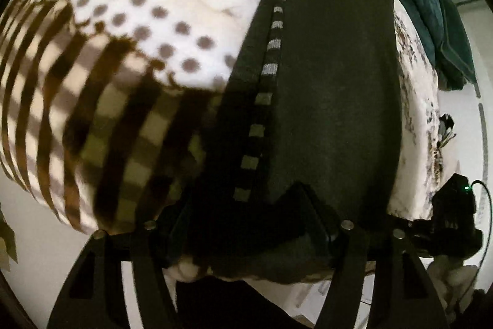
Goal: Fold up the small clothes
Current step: 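Lay the folded hem onto the sweater and press it flat with both tools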
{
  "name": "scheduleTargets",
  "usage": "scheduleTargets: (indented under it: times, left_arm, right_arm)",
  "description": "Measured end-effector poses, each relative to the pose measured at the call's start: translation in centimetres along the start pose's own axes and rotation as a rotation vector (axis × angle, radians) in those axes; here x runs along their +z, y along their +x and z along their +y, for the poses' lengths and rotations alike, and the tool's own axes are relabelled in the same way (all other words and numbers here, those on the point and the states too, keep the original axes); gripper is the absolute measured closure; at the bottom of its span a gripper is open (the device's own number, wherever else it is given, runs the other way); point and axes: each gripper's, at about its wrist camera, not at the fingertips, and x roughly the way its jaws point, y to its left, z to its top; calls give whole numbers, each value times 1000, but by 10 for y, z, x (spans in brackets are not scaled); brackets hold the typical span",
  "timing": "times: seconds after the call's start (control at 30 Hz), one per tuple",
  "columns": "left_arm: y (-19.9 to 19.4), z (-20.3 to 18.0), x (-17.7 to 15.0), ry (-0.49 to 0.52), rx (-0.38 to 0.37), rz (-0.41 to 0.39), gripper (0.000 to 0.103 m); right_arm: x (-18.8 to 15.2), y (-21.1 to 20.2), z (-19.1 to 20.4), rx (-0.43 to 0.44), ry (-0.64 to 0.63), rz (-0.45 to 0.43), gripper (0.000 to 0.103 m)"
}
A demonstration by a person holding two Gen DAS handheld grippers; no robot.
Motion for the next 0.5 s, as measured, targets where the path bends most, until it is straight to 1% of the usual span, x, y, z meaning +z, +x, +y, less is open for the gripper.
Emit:
scheduleTargets:
  times: [0.03, 0.07, 0.13, 0.2, 0.27, 0.37, 0.4, 0.43, 0.47, 0.5]
  left_arm:
    - [-1, -2, 1, 12, 6, -7, 93]
    - [-2, -2, 1, 17, 1, -4, 96]
    - [-15, 5, -6, 22, -16, -24, 96]
    - [-28, 12, -12, 15, -38, -41, 96]
    - [-40, 15, -14, 8, -65, -60, 97]
    - [-45, 14, -15, 26, -60, -67, 97]
    - [-45, 15, -14, 31, -52, -65, 97]
    - [-44, 17, -13, 32, -41, -66, 97]
    - [-44, 21, -13, 30, -38, -64, 97]
    - [-43, 27, -11, 21, -37, -63, 97]
  right_arm:
    - [0, 8, 11, -8, -4, -1, 68]
    - [0, 13, 17, -16, -6, -2, 68]
    - [2, 14, 22, -18, -11, 2, 67]
    - [7, 19, 33, -17, -17, 4, 57]
    - [9, 25, 39, -19, -28, 17, 55]
    - [9, 37, 45, -25, -41, 21, 56]
    - [8, 38, 46, -33, -49, 14, 68]
    - [6, 40, 48, -47, -60, 4, 83]
    - [2, 43, 50, -44, -58, 1, 95]
    - [0, 45, 53, -39, -55, -2, 95]
